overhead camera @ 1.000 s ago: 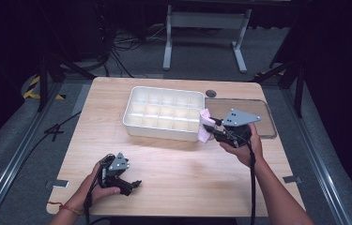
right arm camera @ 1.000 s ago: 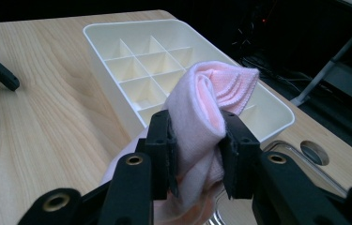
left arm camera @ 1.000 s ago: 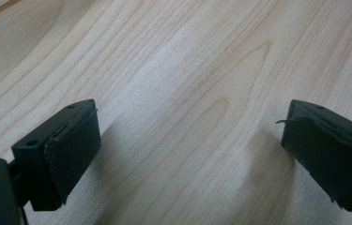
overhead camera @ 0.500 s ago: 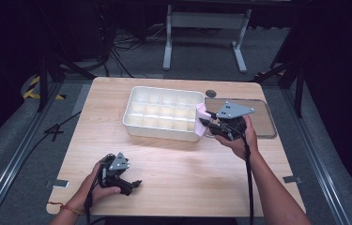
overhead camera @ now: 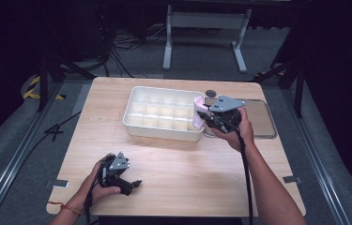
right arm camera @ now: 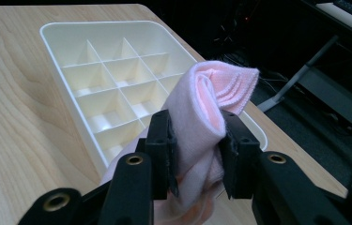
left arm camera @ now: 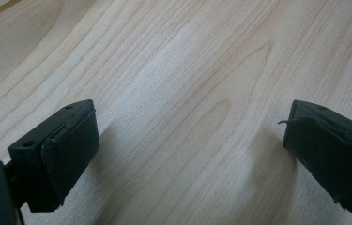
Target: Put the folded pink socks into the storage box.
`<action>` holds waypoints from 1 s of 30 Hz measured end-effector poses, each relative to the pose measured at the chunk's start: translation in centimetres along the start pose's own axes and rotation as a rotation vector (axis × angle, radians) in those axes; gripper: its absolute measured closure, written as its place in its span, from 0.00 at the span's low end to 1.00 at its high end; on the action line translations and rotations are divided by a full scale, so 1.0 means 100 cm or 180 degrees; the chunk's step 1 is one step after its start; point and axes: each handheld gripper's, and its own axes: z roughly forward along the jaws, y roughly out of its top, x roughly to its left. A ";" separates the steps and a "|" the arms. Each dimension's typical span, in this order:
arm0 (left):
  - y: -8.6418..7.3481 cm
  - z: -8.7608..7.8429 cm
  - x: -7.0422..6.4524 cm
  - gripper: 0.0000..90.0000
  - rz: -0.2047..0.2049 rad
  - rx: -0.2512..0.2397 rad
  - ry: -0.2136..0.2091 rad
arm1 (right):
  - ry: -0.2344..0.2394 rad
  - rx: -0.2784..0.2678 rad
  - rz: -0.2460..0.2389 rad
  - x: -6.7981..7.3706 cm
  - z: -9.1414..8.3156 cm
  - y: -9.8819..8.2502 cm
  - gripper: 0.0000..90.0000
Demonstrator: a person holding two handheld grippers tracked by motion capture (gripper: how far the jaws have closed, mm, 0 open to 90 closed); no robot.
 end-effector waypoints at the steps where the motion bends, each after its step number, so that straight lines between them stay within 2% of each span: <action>1: 0.000 0.000 0.000 0.04 0.0021 0.0004 0.0000 | -0.0006 -0.0010 -0.0005 -0.001 0.001 0.000 0.76; 10: 0.002 0.002 0.002 0.04 0.0051 0.0008 -0.0023 | 0.0036 0.0114 -0.0006 -0.005 0.019 -0.002 0.76; 12: 0.002 0.002 0.002 0.04 0.0042 0.0003 -0.0019 | 0.0037 0.0172 -0.0046 -0.003 0.024 -0.004 0.76; 18: 0.002 0.002 0.001 0.04 0.0026 -0.0002 -0.0013 | 0.0096 0.0262 -0.0036 0.002 0.037 -0.010 0.76; 22: 0.002 0.002 0.001 0.04 0.0027 0.0000 -0.0008 | 0.0077 0.0362 -0.0084 0.004 0.044 -0.013 0.76; 30: 0.002 0.002 0.001 0.04 0.0023 -0.0001 -0.0002 | 0.0030 0.0441 -0.0045 -0.001 0.053 -0.018 0.76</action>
